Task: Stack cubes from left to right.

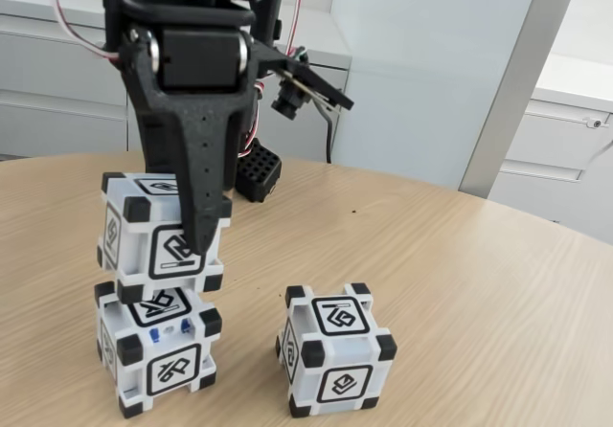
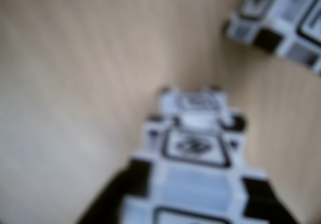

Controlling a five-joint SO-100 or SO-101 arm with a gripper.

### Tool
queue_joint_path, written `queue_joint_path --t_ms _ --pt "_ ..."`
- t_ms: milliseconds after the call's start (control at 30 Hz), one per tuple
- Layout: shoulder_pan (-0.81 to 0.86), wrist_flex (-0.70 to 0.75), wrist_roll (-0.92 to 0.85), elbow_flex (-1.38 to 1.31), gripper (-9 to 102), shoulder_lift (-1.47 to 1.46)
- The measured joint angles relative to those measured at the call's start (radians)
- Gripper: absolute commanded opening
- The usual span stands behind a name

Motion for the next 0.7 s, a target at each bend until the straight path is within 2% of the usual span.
queue_joint_path --t_ms 500,700 --pt "0.000 -0.002 0.029 0.000 20 0.000" --pt "0.000 -0.072 0.069 0.000 20 0.000"
